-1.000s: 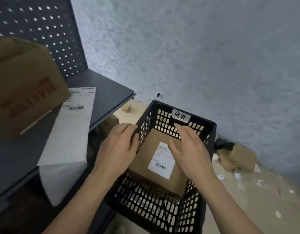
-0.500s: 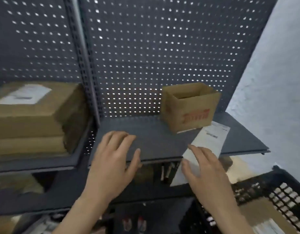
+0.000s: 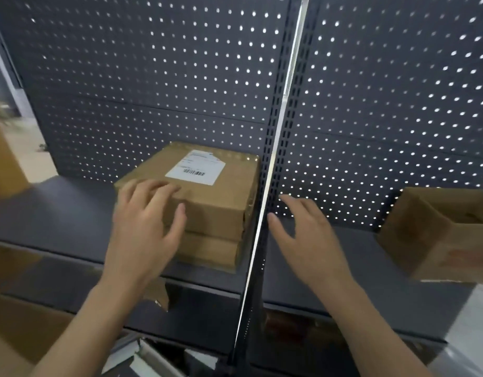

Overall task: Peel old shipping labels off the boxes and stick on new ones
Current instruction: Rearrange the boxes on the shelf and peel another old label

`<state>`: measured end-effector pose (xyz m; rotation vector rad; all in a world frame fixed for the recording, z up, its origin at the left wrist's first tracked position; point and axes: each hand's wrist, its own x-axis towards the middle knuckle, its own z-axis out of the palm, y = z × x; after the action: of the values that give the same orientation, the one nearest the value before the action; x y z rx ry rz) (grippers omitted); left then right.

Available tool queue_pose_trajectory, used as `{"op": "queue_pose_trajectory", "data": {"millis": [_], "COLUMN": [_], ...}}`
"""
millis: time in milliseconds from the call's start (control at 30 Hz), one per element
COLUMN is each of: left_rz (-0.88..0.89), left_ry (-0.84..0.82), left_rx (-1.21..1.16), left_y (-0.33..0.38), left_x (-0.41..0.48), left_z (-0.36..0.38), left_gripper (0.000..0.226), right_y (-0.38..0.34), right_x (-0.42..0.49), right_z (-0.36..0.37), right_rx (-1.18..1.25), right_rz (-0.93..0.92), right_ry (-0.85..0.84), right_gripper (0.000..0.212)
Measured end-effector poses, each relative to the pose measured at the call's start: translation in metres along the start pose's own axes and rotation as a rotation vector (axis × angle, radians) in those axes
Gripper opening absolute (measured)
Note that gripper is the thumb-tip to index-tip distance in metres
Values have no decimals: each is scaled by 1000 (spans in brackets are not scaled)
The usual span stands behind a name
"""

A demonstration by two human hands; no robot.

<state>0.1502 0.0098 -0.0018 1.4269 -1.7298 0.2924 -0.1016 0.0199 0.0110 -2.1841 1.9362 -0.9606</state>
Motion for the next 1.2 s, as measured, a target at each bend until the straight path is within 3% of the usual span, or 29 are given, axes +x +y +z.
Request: {"op": "queue_pose_trajectory", "data": {"millis": [233,433,600,733,867,1067,1200], "left_rz": [-259,-481,-503,-509,-471,-408,-333], "left_ry": [-70,-323,-359,-328,-253,-162,-161], "left_rx": [89,-6,27,-9,-51,-95,-152], "left_y": [-70,-83,-87,-85,-72,-28,22], "left_x": [53,80,85,85,82,72,57], "left_z": [10,17,25,24,20,12,19], "left_gripper": [62,78,60,60,43,45,49], "right_y": [-28,-40,-42,-42,-43,-20,12], "right_x": [65,102,109,109,101,82,61], "right_z": [24,38,44,43,42,11,-22], "right_rx": [68,126,134,177,199,211,168], "right_rz": [88,168,199,206,219,256,321], "right_ry": [-221,-346,-400,-402,-346,-230,-153], "right_gripper": [69,77,76,72,67,45,66]}}
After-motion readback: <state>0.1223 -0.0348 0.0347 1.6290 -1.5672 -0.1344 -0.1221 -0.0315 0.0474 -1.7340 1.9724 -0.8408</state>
